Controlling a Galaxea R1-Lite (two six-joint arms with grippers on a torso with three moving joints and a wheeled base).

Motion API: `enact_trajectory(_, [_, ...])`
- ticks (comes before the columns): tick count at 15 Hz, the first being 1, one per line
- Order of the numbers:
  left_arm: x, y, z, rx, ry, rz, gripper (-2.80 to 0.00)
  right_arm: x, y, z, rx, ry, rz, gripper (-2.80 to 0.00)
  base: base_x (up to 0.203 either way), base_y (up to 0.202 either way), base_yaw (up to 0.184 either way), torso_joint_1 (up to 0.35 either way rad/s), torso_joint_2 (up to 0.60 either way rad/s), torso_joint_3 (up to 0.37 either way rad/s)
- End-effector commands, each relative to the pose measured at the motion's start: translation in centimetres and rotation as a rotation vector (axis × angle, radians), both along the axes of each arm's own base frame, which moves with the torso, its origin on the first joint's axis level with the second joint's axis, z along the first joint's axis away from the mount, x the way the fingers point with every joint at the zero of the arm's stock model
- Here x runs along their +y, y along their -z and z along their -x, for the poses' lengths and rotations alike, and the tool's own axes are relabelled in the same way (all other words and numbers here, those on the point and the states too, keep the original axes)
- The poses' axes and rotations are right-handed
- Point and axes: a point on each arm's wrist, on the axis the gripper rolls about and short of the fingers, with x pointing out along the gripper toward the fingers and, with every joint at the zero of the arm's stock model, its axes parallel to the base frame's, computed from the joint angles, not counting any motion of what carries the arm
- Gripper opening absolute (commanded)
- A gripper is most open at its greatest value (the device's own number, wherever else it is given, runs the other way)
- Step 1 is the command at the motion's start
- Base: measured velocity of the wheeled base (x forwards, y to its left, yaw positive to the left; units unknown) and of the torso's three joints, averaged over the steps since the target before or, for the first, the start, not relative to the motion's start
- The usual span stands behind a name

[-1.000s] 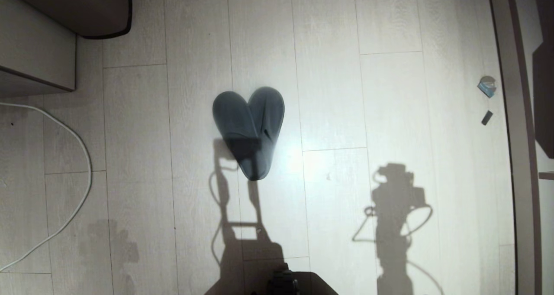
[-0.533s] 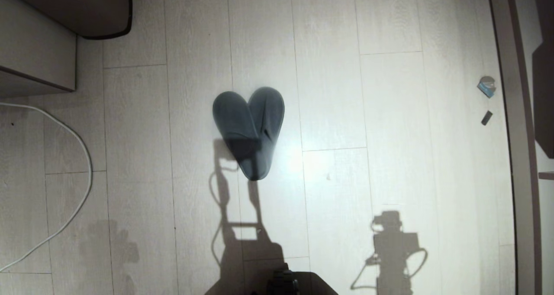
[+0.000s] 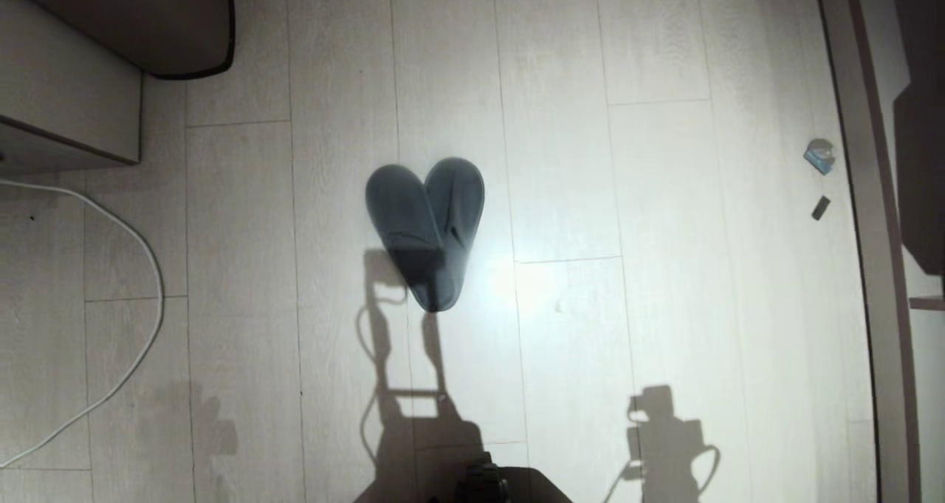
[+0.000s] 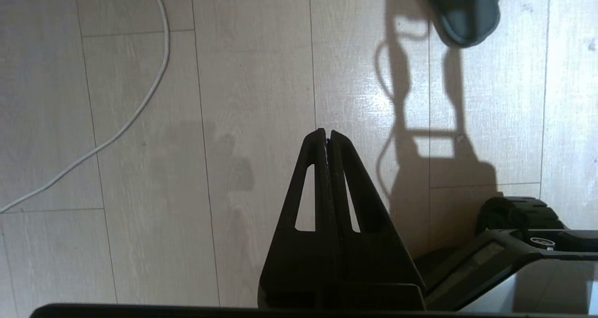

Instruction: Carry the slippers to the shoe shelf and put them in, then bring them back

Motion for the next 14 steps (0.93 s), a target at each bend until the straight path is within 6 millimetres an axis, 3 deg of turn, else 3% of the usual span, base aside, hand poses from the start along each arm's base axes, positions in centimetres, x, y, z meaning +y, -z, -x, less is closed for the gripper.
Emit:
enact_trajectory(1, [0.0, 0.21, -0.07, 0.008, 0.0, 0.001, -2.8, 0.01, -0.01, -0.03, 0.003, -0.001, 0.001, -2.8, 0.0, 0.0, 0.0, 0.0, 0.01, 0.203])
enact_trajectory(14, [0.0, 0.21, -0.07, 0.008, 0.001, 0.001, -2.8, 0.01, 0.02, -0.04, 0.003, -0.001, -0.001, -2.8, 0.0, 0.0, 0.0, 0.003, 0.0, 0.201])
